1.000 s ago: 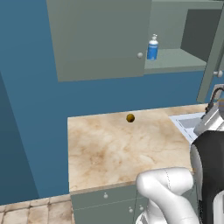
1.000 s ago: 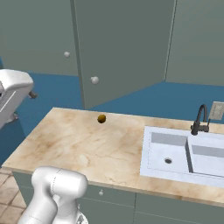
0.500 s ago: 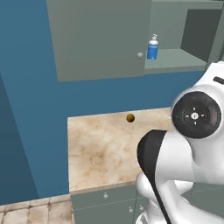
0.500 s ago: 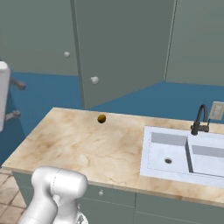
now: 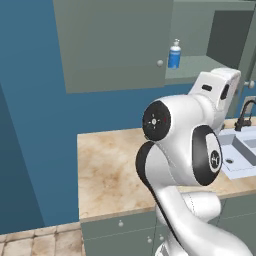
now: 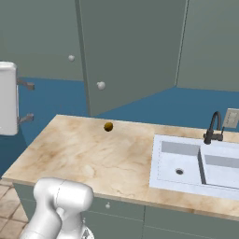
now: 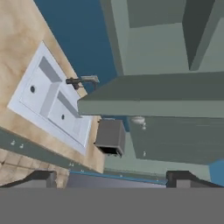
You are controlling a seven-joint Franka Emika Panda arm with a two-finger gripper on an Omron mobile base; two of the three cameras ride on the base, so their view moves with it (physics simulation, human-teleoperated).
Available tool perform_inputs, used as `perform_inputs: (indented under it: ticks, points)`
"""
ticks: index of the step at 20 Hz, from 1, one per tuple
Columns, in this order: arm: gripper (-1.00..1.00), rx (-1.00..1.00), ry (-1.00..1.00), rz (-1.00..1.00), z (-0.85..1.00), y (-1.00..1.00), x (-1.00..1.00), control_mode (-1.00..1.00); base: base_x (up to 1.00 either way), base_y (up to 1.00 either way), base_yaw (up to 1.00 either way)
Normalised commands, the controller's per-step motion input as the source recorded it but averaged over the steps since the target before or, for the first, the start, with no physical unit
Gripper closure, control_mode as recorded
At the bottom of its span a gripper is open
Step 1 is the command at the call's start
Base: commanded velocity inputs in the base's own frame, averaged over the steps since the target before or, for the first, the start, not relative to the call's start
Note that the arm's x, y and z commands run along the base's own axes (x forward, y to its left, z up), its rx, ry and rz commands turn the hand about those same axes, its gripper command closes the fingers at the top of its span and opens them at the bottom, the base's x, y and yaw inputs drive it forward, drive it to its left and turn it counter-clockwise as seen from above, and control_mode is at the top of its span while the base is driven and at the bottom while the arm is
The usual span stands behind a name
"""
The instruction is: Pick the soap dispenser and bar soap from the cabinet and place them on the counter.
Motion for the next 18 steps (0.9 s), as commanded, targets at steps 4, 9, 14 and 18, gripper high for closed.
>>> perform_inputs:
  ticks: [4,9,14,18]
  points:
    - [-1.00,0.00,0.06,-0.17,0.06,0.18,0.27,-1.00,0.00,0.00,0.00]
    - [-1.00,0.00,0.04,-0.12,0.09,0.11,0.29,-1.00,0.00,0.00,0.00]
    - [-1.00,-0.03,0.04,-0.07,0.04,0.00,0.31,-1.00,0.00,0.00,0.00]
    - [-1.00,-0.02,0.04,-0.04,0.00,0.00,0.34,-1.00,0.00,0.00,0.00]
